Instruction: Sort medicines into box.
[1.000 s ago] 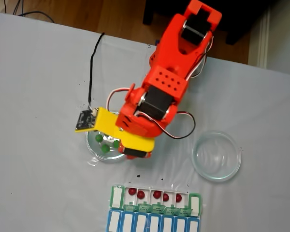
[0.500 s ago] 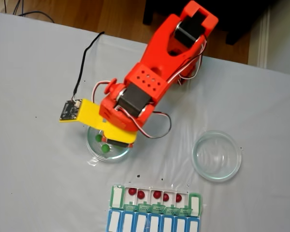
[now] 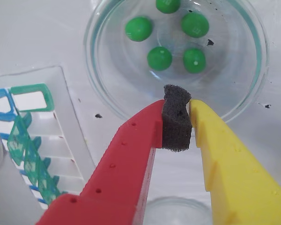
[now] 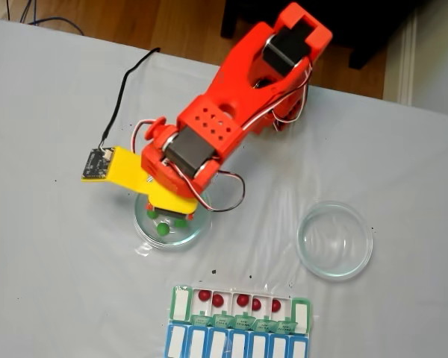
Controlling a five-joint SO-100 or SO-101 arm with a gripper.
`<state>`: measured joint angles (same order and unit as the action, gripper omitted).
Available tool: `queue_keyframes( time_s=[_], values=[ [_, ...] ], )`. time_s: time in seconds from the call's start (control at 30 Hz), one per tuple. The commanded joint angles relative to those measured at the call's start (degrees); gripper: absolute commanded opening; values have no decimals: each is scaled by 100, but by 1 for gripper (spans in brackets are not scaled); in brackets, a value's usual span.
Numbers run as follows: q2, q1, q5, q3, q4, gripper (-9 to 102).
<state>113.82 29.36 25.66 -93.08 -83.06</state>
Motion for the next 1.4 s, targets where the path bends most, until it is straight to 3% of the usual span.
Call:
queue_keyframes(
  time_s=[0.0, 1.1, 1.37],
  values=[
    [18, 70, -53, 97, -35, 1],
    [237, 290, -905, -1345, 694, 5],
    [448, 264, -817, -1688, 870, 20]
  ],
)
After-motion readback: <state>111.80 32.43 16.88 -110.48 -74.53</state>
